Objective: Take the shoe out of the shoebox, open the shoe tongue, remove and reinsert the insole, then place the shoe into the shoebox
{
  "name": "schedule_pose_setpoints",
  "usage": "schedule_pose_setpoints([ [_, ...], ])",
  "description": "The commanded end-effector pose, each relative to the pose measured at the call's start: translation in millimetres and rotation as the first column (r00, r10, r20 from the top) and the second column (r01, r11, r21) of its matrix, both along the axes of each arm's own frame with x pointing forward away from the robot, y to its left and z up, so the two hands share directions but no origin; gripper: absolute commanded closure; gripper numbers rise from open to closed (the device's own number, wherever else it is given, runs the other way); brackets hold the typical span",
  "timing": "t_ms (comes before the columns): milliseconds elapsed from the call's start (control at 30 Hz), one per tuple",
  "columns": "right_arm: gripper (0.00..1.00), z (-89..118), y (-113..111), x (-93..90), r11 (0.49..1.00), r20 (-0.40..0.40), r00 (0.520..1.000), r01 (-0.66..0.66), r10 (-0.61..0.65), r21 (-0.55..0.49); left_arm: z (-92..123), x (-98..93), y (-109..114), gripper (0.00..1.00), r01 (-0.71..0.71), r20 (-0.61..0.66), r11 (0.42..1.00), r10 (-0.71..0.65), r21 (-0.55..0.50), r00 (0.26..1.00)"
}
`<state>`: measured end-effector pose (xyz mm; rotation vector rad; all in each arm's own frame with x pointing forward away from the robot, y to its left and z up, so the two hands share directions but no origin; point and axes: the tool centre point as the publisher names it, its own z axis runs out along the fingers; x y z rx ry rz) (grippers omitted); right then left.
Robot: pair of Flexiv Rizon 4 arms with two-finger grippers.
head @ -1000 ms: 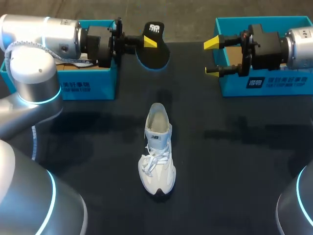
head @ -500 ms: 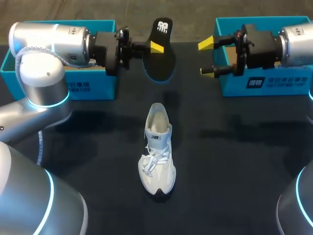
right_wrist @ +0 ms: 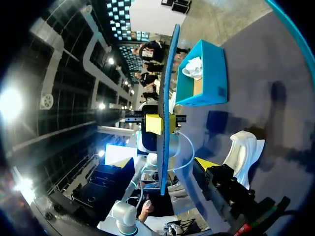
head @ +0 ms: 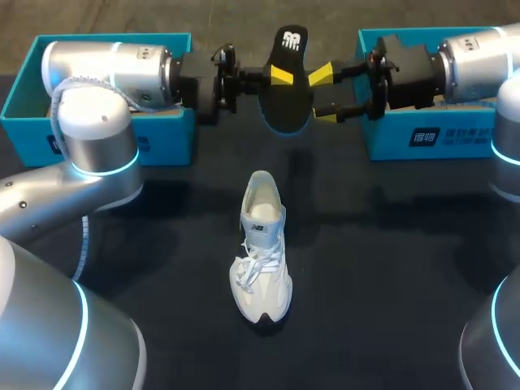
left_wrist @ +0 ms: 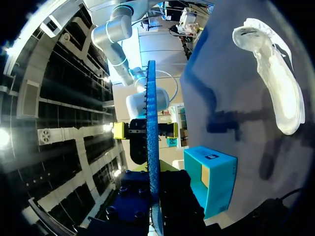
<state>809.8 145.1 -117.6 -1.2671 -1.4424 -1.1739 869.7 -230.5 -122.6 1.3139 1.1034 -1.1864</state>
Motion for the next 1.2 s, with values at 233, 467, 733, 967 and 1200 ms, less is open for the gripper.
schedule_pose_setpoints([
  [233, 0.53, -3.2, 13.3, 6.6, 1.0, -0.001, 1.0, 0.002, -0.002, 0.014, 2.5, 0.7, -12.5, 1.0, -0.005, 0.001, 0.999, 0.005, -0.042, 1.0],
  [467, 0.64, -3.4, 17.3, 8.0, 1.0, 0.0, 1.0, 0.007, -0.007, 0.02, 1.1, -1.7, -13.6, 1.0, -0.004, -0.005, 0.998, 0.004, -0.056, 1.0],
  [733, 1.0, -4.9, 19.2, 7.5, 1.0, -0.003, 1.0, 0.013, -0.013, 0.024, 2.2, -4.7, -12.0, 1.0, -0.006, -0.011, 0.997, 0.006, -0.072, 1.0],
  [967, 1.0, -7.6, 19.0, 6.7, 0.996, -0.012, 0.999, 0.035, -0.034, 0.078, 7.3, -9.8, -13.1, 1.0, 0.021, -0.028, 0.996, -0.023, -0.087, 0.999],
  [1200, 1.0, -9.0, 15.6, 8.5, 0.997, 0.022, 0.999, 0.038, -0.039, 0.065, 6.3, -7.1, 0.1, 0.0, 0.003, -0.023, 0.999, -0.004, -0.044, 1.0],
])
